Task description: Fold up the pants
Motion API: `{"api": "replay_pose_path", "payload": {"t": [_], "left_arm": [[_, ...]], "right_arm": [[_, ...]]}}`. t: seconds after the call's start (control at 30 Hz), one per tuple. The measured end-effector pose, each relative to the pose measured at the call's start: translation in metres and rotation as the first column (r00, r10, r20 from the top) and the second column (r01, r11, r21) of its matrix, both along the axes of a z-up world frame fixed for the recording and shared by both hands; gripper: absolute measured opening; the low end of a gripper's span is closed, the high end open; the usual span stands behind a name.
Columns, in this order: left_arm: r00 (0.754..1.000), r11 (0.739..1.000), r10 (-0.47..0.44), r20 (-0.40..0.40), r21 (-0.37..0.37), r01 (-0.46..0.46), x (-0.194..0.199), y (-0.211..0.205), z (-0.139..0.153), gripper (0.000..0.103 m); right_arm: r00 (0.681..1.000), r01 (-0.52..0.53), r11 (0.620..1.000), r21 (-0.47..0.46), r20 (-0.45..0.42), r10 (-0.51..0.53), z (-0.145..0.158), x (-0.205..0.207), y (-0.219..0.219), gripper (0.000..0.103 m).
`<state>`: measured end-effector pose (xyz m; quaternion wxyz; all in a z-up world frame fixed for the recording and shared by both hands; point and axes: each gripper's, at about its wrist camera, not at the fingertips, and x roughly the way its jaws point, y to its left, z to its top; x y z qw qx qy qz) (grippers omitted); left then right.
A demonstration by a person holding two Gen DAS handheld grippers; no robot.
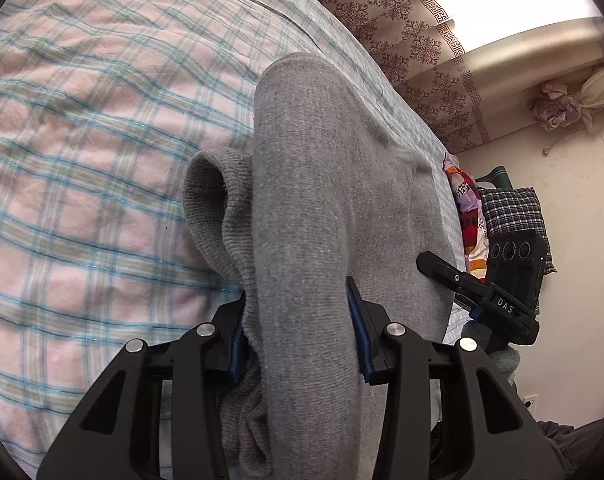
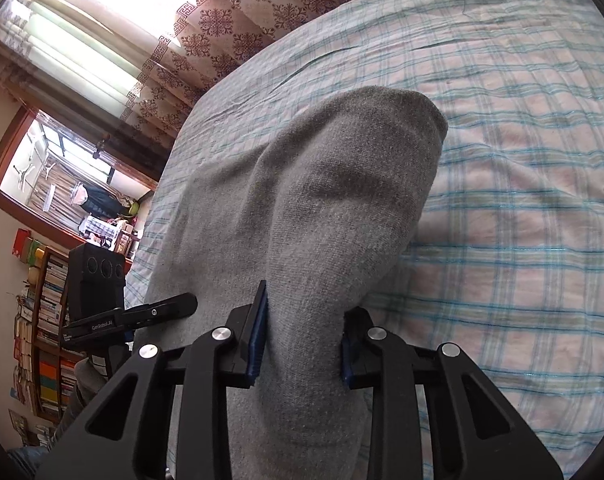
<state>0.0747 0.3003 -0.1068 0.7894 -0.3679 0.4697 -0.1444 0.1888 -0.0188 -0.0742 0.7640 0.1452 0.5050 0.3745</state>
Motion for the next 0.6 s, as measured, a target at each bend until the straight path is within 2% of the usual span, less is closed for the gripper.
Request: {"api": "replay_pose_path", "payload": {"t": [0.07,0.1,0.23,0.4,0.5,0.57,0.6], "left_arm": [[1.000,1.000,0.006,0.004,0.002,-0.006,0.000,-0.002,0.004,0.042],[1.000,1.000,0.008,0.007,0.002,-0.008,0.000,-0.002,0.006,0.042],[1.000,1.000,0.006,0.025,-0.010,-0.005,0.003,-0.009,0.013,0.041],[1.000,0.999,-0.009,0.007,0.031,0.009,0.014,-0.020,0.010,0.041],[1.000,0.999,-0.010,-0.021,0.053,0.012,0.019,-0.023,0.000,0.042],[1.000,0.999,-0.012,-0.025,0.043,0.013,0.020,-0.021,-0.004,0.044],[0.999,0.999,-0.013,-0.031,0.041,0.014,0.020,-0.020,-0.005,0.046]], "right_arm": [[1.000,-0.001,1.000,0.014,0.017,0.001,0.010,0.001,-0.001,0.025],[1.000,-0.006,1.000,0.022,0.021,0.005,0.014,0.002,-0.002,0.020],[0.999,-0.012,1.000,0.018,0.053,0.011,0.024,0.006,-0.005,0.020],[1.000,0.004,1.000,0.014,-0.011,-0.004,0.007,0.016,-0.022,0.022],[0.998,0.033,0.999,-0.029,-0.058,-0.035,-0.013,0.023,-0.025,0.037],[0.995,0.051,0.999,-0.014,-0.080,-0.052,-0.021,0.027,-0.028,0.046],[0.994,0.065,0.998,-0.009,-0.090,-0.066,-0.024,0.030,-0.029,0.060]]}}
